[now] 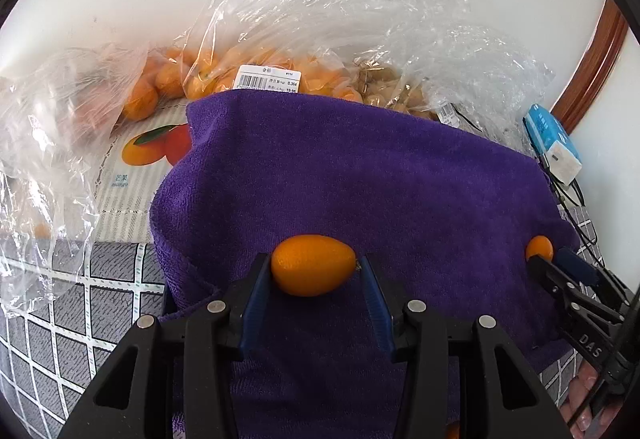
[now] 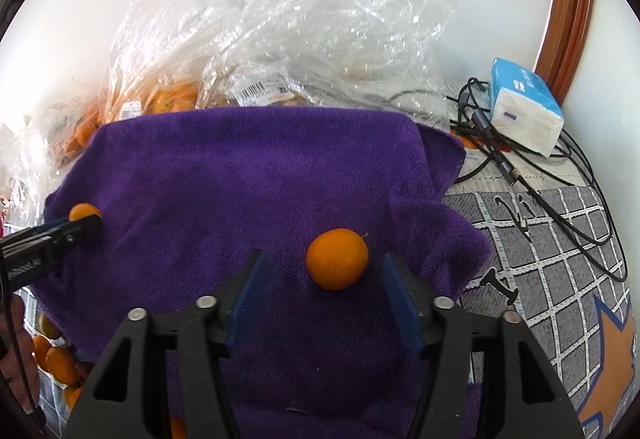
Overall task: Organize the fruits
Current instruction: 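Open the left gripper to drop the oval fruit onto the towel, then move both open grippers back toward the fruit cluster, then grasp another mandarin with the right gripper while the left gripper grasps a round orange, then carry both fruits over the purple towel and open the right gripper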
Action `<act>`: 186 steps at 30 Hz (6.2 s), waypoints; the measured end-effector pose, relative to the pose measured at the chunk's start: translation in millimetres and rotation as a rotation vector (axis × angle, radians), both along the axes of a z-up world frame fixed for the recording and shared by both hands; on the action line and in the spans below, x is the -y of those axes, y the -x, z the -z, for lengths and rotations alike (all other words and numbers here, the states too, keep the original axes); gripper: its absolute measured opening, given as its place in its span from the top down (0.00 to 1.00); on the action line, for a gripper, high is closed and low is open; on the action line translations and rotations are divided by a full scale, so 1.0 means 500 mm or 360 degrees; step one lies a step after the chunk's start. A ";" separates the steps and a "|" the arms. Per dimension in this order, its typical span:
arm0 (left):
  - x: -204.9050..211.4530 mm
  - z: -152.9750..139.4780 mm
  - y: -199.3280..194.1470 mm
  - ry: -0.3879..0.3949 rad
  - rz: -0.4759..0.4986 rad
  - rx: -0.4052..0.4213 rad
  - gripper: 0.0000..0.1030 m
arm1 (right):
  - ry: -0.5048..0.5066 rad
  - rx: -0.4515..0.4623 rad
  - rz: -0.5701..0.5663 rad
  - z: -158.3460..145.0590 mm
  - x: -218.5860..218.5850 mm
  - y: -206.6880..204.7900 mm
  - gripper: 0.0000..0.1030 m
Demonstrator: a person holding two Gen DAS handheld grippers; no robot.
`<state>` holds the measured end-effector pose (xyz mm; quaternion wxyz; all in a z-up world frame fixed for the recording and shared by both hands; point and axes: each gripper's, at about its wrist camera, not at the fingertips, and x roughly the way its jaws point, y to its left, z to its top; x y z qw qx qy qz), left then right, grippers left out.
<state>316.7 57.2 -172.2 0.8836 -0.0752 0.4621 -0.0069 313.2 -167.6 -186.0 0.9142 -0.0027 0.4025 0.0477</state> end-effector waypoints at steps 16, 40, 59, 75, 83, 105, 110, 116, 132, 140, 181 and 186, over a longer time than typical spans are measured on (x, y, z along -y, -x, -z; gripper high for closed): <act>-0.004 -0.146 0.081 0.0018 -0.0042 0.0278 0.38 | 0.0169 0.0142 0.0093 -0.090 0.017 0.149 0.35; -0.088 -0.011 0.378 -0.0060 -0.0230 0.0242 0.38 | 0.0001 0.0109 -0.0064 -0.015 0.001 0.328 0.55; -0.129 0.043 0.418 0.0134 -0.0275 0.0256 0.32 | 0.0046 0.0039 -0.0376 0.038 -0.094 0.254 0.55; -0.116 0.037 0.415 0.0080 -0.0272 0.0224 0.32 | 0.0048 0.0114 -0.0425 0.030 -0.081 0.269 0.70; -0.069 0.012 0.352 0.0061 -0.0225 0.0155 0.33 | -0.0019 0.0111 -0.0234 0.019 0.032 0.324 0.70; -0.059 0.030 0.313 0.0041 -0.0136 0.0213 0.66 | -0.0022 0.0037 -0.0145 0.064 0.043 0.288 0.69; -0.070 0.029 0.318 0.0089 -0.0155 0.0226 0.66 | -0.0056 0.0011 -0.0129 0.063 0.041 0.259 0.69; -0.078 0.021 0.331 0.0108 -0.0155 0.0238 0.66 | -0.0072 0.0037 -0.0090 0.060 0.046 0.269 0.70; -0.063 -0.016 0.359 0.0079 -0.0158 0.0420 0.66 | -0.0133 0.0116 -0.0024 0.059 0.078 0.324 0.70; -0.058 -0.016 0.359 0.0082 -0.0165 0.0423 0.66 | -0.0042 0.0126 0.0005 0.058 0.066 0.325 0.70; -0.044 -0.166 0.313 -0.0057 -0.0239 0.0615 0.66 | -0.0086 0.0340 0.0028 -0.066 0.057 0.268 0.70; -0.041 -0.184 0.257 -0.0066 -0.0266 0.0651 0.66 | -0.0057 0.0379 0.0050 -0.103 0.047 0.199 0.70</act>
